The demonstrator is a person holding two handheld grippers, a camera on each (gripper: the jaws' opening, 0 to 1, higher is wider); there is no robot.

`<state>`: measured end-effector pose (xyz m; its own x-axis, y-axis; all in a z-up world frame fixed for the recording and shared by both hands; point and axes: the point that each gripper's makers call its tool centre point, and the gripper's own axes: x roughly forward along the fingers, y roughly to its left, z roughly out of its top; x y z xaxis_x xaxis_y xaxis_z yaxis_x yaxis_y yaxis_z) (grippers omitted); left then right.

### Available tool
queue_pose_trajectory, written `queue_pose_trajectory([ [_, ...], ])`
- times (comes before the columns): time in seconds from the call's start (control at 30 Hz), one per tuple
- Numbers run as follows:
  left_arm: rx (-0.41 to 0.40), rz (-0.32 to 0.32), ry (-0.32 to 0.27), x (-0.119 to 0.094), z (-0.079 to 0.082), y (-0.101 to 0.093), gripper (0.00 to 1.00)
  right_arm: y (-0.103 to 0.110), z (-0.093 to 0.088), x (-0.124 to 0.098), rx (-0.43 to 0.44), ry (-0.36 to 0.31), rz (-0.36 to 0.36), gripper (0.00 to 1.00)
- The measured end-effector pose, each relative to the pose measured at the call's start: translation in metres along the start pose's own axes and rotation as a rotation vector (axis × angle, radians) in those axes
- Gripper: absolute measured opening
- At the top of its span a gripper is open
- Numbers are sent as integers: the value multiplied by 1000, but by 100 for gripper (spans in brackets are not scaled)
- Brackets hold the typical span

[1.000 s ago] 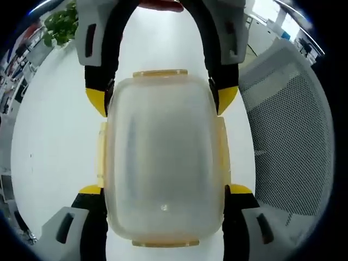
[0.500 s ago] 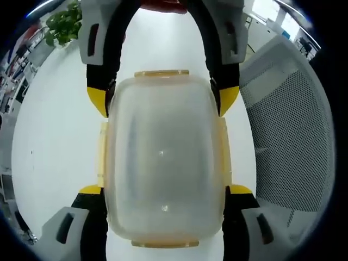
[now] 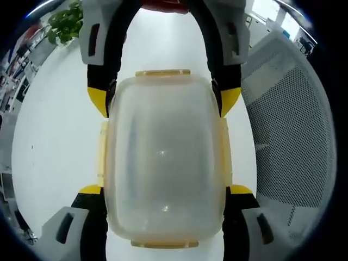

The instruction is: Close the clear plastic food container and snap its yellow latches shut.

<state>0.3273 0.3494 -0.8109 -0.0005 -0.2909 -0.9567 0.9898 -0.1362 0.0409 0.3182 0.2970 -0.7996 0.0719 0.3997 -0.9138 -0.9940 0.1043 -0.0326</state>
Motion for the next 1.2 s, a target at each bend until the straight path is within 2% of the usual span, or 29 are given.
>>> queue_pose_trajectory([
  [1.2,-11,2,-4,-11,-43,3,89,-5,40,21,-1,-22,14,83],
])
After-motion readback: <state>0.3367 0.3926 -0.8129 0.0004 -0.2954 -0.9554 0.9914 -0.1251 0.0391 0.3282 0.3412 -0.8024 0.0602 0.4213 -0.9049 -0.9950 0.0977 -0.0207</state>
